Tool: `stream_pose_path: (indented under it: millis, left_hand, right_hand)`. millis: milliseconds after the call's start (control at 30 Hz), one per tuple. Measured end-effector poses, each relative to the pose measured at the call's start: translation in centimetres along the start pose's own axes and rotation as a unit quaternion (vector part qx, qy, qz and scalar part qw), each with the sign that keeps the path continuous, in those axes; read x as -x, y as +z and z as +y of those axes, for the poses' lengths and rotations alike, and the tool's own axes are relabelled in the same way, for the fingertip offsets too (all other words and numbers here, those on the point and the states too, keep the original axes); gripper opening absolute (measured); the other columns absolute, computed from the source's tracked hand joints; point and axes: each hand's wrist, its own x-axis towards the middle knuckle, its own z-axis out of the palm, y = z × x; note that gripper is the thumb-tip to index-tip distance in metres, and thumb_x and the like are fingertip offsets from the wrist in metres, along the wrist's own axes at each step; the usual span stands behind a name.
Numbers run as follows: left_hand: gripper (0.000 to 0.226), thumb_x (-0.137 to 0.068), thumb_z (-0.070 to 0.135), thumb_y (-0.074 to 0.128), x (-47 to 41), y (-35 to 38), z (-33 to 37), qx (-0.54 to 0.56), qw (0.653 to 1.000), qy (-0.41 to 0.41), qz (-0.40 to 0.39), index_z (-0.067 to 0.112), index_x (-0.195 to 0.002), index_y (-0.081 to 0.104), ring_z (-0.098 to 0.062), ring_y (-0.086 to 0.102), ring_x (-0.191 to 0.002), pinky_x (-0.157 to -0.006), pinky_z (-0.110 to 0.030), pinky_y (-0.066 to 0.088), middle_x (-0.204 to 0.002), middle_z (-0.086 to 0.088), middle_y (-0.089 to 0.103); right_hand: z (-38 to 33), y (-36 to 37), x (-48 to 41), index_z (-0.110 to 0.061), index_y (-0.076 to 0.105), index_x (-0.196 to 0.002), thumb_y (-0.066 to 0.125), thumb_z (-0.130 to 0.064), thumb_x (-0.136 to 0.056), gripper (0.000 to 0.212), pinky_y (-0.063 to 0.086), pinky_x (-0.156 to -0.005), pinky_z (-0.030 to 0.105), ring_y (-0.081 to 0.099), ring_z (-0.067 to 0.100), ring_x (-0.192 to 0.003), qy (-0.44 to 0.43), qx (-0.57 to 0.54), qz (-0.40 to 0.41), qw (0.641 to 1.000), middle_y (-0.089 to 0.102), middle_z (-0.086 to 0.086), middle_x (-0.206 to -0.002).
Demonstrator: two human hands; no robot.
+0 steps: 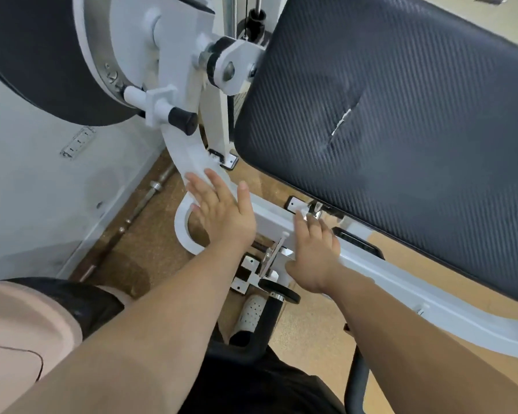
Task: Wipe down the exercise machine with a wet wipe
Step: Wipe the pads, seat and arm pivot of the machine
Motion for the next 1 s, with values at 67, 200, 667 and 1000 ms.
stream_pose_path:
  millis: [67,200,667,1000]
  left_hand:
    - [0.077,-0.101,0.063,0.006,-0.7,-0.5,0.3,-0.008,1.0,-0.008,0.002,0.02,-0.158,-0.022,-0.027,-0.032,-0.151,-0.123,-0.046,-0.014,-0.158,-0.01,-0.044]
    - [0.083,-0.093,0.069,-0.001,1.9,0.3,-0.7,-0.013,0.998,0.045,-0.048,0.021,-0.156,-0.026,-0.025,-0.035,-0.149,-0.126,-0.049,-0.009,-0.153,-0.008,-0.051]
    - [0.081,-0.098,0.066,0.012,-3.0,-3.5,-3.1,-0.145,0.982,0.124,-0.007,0.025,-0.158,-0.023,-0.03,-0.037,-0.147,-0.122,-0.049,-0.017,-0.156,-0.012,-0.046]
    - [0.092,-0.096,0.067,0.012,-7.8,-8.6,-3.9,-0.193,0.967,0.164,0.034,0.004,-0.158,-0.015,-0.034,-0.003,-0.157,-0.126,-0.052,-0.005,-0.168,-0.024,-0.003]
  right_hand:
    - [-0.2,0.2,0.0,-0.023,-0.015,-0.162,0.06,-0.032,-0.091,0.103,-0.004,-0.125,0.05,-0.011,0.034,-0.157,0.008,0.008,0.006,1.0,-0.006,0.008,-0.171]
    - [-0.7,0.2,-0.1,-0.024,-0.014,-0.161,0.061,-0.039,-0.091,0.105,0.0,-0.126,0.05,-0.009,0.033,-0.157,0.023,0.027,0.011,0.999,-0.005,0.008,-0.171]
    - [-5.9,0.9,-0.9,-0.021,-0.02,-0.16,0.053,-0.056,-0.093,0.106,-0.014,-0.12,0.063,-0.019,0.044,-0.154,-0.009,0.126,0.102,0.987,-0.015,0.018,-0.169]
    - [-9.9,0.9,-3.6,-0.033,-0.033,-0.154,0.06,-0.056,-0.086,0.117,-0.008,-0.123,0.057,-0.022,0.039,-0.154,-0.054,0.093,0.012,0.994,-0.024,0.002,-0.168]
